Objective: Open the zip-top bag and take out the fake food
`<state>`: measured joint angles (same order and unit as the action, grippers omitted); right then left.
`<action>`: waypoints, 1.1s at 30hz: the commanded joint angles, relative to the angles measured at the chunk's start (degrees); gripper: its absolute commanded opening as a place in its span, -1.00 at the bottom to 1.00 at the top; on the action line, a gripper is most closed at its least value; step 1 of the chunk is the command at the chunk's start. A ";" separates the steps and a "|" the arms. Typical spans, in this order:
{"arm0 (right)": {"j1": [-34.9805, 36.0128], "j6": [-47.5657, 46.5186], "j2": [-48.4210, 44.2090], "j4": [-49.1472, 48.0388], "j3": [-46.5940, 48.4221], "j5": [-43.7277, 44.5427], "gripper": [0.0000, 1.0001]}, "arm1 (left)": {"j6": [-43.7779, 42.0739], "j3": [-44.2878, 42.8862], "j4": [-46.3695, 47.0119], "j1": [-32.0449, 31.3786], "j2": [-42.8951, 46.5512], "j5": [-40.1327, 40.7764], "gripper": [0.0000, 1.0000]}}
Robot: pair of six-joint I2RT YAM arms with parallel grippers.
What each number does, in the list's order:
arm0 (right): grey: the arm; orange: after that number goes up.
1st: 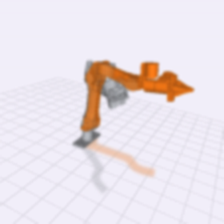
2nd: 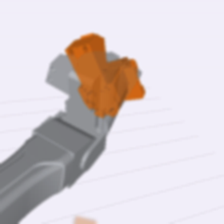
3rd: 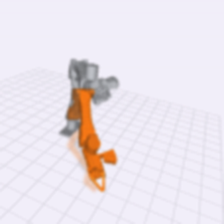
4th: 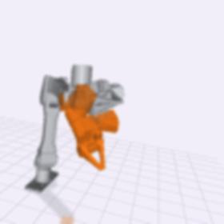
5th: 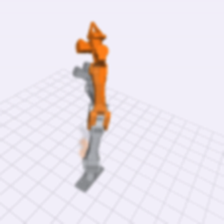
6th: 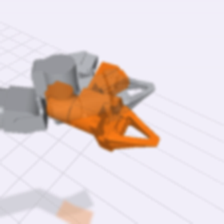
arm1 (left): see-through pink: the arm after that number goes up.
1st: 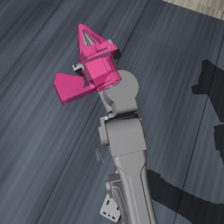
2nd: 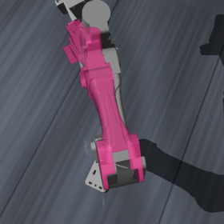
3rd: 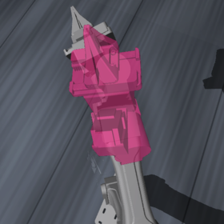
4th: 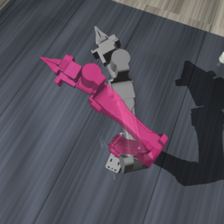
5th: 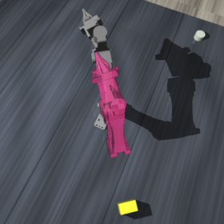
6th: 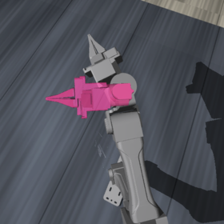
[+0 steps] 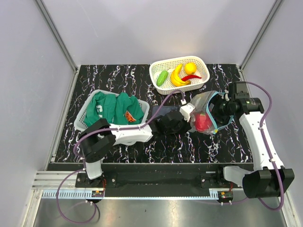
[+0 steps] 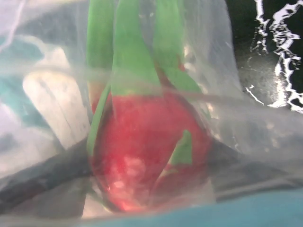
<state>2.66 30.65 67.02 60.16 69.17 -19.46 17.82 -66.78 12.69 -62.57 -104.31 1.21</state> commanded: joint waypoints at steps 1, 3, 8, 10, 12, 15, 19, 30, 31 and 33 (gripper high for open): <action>-0.11 -3.75 -1.11 4.07 5.71 1.26 -1.00 | 2.47 -0.54 4.27 1.48 -1.33 -0.86 -1.00; -0.19 -5.16 -0.32 6.79 8.07 1.97 -1.00 | 4.05 0.07 4.54 2.01 -1.86 -2.51 -1.00; -0.19 -9.64 0.65 11.29 12.48 4.79 -1.00 | 6.08 1.30 6.56 2.54 -4.23 -4.38 -1.00; -0.19 -10.52 1.79 13.13 14.59 6.01 -1.00 | 6.87 2.09 7.43 2.62 -5.11 -4.73 -1.00; -0.19 -10.62 2.32 13.06 15.38 7.42 -1.00 | 7.66 2.88 7.96 2.62 -5.46 -5.34 -1.00; -0.19 -8.69 1.71 9.99 13.28 6.90 -1.00 | 8.54 5.52 9.90 2.54 -5.03 -5.34 -1.00; -0.19 -2.64 -0.75 3.40 9.42 11.28 -1.00 | 8.63 7.89 12.17 1.49 -2.83 -6.49 -1.00; -0.19 -1.04 -0.58 -8.57 4.74 22.27 -1.00 | 11.17 14.13 19.47 -2.82 -1.85 -9.56 -1.00; -0.19 -1.04 -0.32 -8.57 5.45 22.28 -1.00 | 11.53 14.66 19.31 -2.83 -2.12 -9.82 -1.00; -0.19 -1.12 -0.31 -9.44 6.51 21.49 -1.00 | 11.97 14.75 19.65 -2.82 -2.74 -11.05 -1.00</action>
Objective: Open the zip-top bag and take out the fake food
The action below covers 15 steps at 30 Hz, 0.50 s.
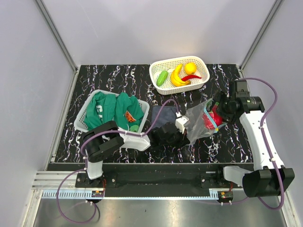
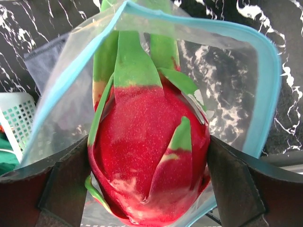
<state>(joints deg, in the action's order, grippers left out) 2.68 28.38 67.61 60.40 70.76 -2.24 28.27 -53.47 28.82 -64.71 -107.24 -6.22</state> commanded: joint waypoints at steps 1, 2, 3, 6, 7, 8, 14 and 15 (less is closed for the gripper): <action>-0.22 0.98 -0.82 -10.04 4.91 4.09 -1.00 | 1.70 1.70 3.70 -0.77 0.10 -3.89 -1.00; -0.22 0.89 -0.73 -10.04 5.17 4.17 -1.00 | 1.96 1.79 4.05 -0.77 0.02 -4.06 -1.00; -0.22 0.71 -0.82 -9.87 5.35 4.43 -1.00 | 2.48 1.71 4.57 -0.86 -0.25 -4.50 -1.00; -0.13 -1.21 -3.44 -10.47 5.62 4.70 -1.00 | 3.71 1.35 4.32 -0.86 -0.77 -5.11 -1.00; -0.22 -2.27 -4.50 -11.44 5.27 4.44 -1.00 | 3.98 1.09 4.23 -0.77 -0.86 -5.47 -1.00; -0.13 -3.67 -5.29 -12.14 4.39 4.26 -1.00 | 4.16 0.39 4.14 -0.86 -1.13 -5.99 -1.00; -0.13 -7.55 -3.90 -8.11 9.38 3.30 -1.00 | 3.90 -0.67 3.88 -0.86 -3.41 -7.85 -1.00; -0.22 -7.99 -3.20 -6.37 10.44 2.69 -1.00 | 3.63 -0.67 3.79 -0.77 -3.76 -7.67 -1.00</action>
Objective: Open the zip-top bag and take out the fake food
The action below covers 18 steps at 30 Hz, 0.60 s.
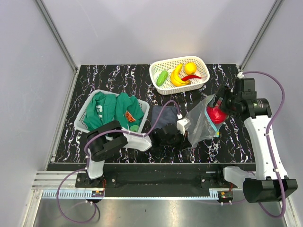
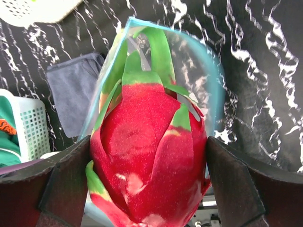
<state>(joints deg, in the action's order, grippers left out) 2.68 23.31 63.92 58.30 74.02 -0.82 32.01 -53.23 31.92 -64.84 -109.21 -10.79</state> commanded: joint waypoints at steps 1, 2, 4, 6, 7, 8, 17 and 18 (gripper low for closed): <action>-0.22 -3.18 1.37 -2.95 8.41 1.00 -1.00 | -0.19 -0.91 0.60 -0.55 -1.97 -3.19 -1.00; -0.13 -3.01 2.77 -0.50 10.25 1.00 -1.00 | -0.28 -1.00 0.42 -0.38 -1.97 -2.93 -1.00; -0.22 -2.04 3.84 2.33 11.67 -4.00 -1.00 | -0.28 -1.17 -0.37 0.06 -1.71 -2.92 -1.00; -0.22 -0.99 4.98 7.42 12.29 -8.29 -1.00 | -0.72 -1.52 -1.77 0.67 -1.27 -3.01 -1.00; -0.22 -0.99 5.07 8.57 12.46 -9.89 -1.00 | -0.89 -1.78 -2.21 1.11 -1.10 -3.01 -1.00; -0.22 -0.90 4.46 9.97 12.64 -11.82 -1.00 | -1.07 -1.79 -2.74 1.38 -0.83 -3.01 -1.00; -0.22 -3.63 6.46 16.13 30.73 -2.87 -1.00 | -0.55 -3.98 -3.53 2.00 -2.59 -6.61 -1.00; -0.22 -3.27 7.35 16.57 32.75 -3.31 -1.00 | -0.63 -4.16 -3.88 2.00 -2.68 -6.70 -1.00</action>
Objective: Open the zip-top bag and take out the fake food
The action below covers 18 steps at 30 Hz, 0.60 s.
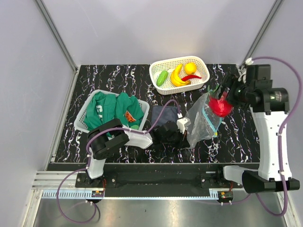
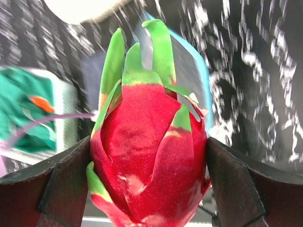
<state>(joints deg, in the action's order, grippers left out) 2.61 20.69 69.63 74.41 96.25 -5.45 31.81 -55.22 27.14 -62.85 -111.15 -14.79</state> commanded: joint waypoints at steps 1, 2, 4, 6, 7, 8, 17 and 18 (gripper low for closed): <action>-0.15 -0.39 3.31 0.73 14.11 0.97 -1.00 | -0.52 -2.35 0.64 0.01 -0.73 -2.97 -1.00; -0.15 0.31 4.19 0.56 15.45 0.45 -1.00 | -0.70 -2.69 0.38 0.01 -0.73 -3.58 -1.00; -0.15 0.76 6.21 -1.54 17.38 -1.48 -1.00 | -0.87 -2.96 -0.06 0.01 -0.82 -4.02 -1.00; -0.15 1.98 7.63 -3.82 18.01 -4.64 -1.00 | -1.14 -3.84 -0.94 0.01 -1.08 -4.46 -1.00; -0.15 2.42 8.59 -7.66 17.31 -5.96 -1.00 | -1.49 -4.28 -1.55 -0.08 -1.17 -4.37 -1.00; -0.06 2.95 8.95 -9.88 16.70 -7.19 -1.00 | -1.58 -4.72 -2.78 -0.08 -1.34 -4.55 -1.00; -0.15 3.57 19.66 -36.25 11.51 -4.49 -1.00 | -2.54 -7.97 -6.39 -0.17 -1.70 -5.25 -1.00; -0.15 3.57 21.15 -38.18 11.77 -4.30 -1.00 | -2.89 -8.06 -6.65 -0.17 -1.70 -5.08 -0.98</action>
<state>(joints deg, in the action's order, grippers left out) 2.61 23.18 86.83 54.19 107.50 -10.17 30.85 -60.69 21.10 -62.85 -112.57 -18.52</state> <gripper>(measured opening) 0.927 0.005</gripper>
